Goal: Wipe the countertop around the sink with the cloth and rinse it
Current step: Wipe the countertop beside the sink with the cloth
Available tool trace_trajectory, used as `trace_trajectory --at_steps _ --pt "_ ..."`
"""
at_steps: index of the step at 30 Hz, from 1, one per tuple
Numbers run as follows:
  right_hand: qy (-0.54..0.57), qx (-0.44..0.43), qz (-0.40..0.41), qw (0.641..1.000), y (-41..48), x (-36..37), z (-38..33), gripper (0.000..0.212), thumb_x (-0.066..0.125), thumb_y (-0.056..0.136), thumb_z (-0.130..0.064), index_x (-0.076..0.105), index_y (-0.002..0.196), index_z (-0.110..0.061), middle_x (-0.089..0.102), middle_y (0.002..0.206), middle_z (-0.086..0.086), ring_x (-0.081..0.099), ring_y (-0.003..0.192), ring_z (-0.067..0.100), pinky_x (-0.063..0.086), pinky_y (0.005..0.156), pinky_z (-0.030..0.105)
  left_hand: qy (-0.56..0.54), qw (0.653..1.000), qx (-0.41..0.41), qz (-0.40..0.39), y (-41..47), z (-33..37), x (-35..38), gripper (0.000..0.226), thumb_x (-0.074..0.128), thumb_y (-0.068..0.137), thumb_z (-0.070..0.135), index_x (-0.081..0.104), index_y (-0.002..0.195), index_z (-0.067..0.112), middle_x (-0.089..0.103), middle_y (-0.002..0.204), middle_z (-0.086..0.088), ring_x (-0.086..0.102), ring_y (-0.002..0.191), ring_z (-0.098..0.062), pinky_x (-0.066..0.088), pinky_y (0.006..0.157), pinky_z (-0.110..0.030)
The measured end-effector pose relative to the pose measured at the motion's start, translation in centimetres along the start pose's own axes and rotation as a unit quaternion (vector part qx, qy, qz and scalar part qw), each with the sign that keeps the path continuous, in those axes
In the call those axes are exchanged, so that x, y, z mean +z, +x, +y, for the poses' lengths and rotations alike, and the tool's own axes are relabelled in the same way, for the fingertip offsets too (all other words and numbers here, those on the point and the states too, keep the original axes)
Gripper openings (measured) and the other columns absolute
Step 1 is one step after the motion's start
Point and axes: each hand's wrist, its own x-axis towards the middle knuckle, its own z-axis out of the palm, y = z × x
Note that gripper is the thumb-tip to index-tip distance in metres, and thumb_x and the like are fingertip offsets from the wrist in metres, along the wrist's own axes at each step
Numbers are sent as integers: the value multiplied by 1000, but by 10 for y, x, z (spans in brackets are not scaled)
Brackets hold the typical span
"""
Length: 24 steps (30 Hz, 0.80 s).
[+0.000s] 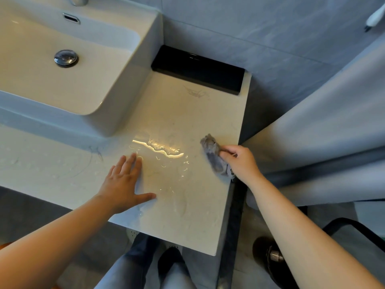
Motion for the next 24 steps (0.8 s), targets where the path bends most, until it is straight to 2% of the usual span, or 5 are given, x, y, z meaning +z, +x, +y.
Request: trace_trajectory --at_steps 3,6,11,20,24 --pt "-112 -6 73 991 13 -3 10 26 58 93 -17 66 118 -13 56 100 -1 56 97 17 40 79 22 -1 1000 -4 3 0 2 -1 122 31 62 88 -16 149 17 -22 157 -2 -15 145 -27 2 119 -44" --pt "-173 -41 112 978 10 12 23 31 61 91 -21 65 121 -15 53 107 0 52 102 17 45 83 25 -6 1000 -2 6 0 2 -1 121 32 63 87 -16 149 17 -21 157 -2 -15 145 -26 2 118 -44" --pt "-201 -63 194 958 -5 33 35 30 63 90 -20 66 119 -18 49 108 0 46 101 14 52 81 32 13 1000 -3 5 -2 2 -1 118 28 64 86 -20 148 17 -23 157 -2 -16 145 -27 2 119 -44" --pt "-201 -84 165 962 -65 56 45 27 66 87 -18 70 114 -20 53 101 -6 51 90 9 41 70 15 -5 998 3 59 -15 10 6 111 8 66 87 -2 152 18 -12 159 0 -13 146 -23 2 119 -46" --pt "-145 -58 110 982 -80 59 42 26 66 87 -19 69 113 -21 51 100 -9 52 87 4 40 71 7 -9 999 8 50 -27 14 14 110 7 66 87 1 152 18 -10 159 1 -11 146 -22 1 119 -43"
